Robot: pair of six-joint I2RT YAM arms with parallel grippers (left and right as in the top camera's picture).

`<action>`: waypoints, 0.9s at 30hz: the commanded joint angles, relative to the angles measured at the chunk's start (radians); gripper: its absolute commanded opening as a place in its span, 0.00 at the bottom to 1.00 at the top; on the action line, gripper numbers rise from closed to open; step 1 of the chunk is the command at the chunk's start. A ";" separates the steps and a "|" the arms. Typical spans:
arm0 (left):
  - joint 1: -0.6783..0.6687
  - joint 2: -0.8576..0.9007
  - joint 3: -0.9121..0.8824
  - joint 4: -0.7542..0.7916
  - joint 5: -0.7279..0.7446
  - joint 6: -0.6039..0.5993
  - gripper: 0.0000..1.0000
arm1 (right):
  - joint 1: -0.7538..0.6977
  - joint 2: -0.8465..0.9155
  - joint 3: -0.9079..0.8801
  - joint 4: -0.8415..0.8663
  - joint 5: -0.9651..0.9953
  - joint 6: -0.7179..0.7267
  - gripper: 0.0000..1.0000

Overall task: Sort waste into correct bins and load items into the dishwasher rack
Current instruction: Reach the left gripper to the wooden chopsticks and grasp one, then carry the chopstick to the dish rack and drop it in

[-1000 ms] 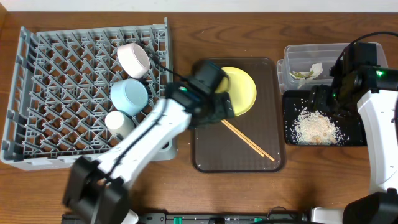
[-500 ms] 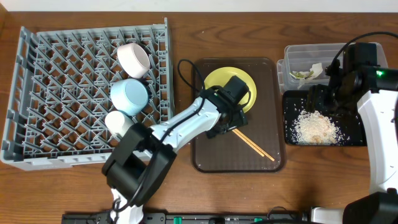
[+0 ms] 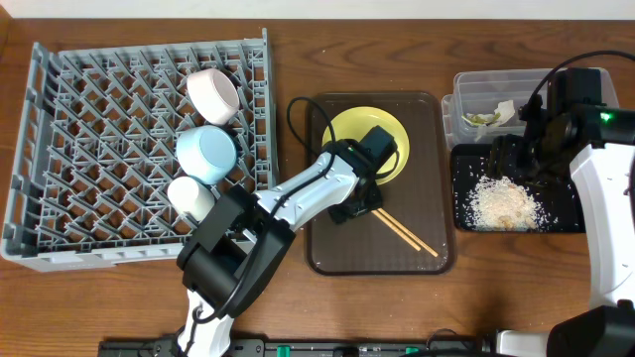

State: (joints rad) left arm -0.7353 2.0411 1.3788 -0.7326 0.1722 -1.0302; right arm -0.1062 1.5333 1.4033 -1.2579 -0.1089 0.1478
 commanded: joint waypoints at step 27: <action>0.129 0.068 -0.037 -0.067 0.081 0.084 0.37 | -0.004 0.000 0.003 0.001 -0.007 -0.015 0.69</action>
State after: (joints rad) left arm -0.6037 2.0499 1.3827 -0.8036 0.2153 -0.9672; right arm -0.1062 1.5333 1.4033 -1.2579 -0.1093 0.1478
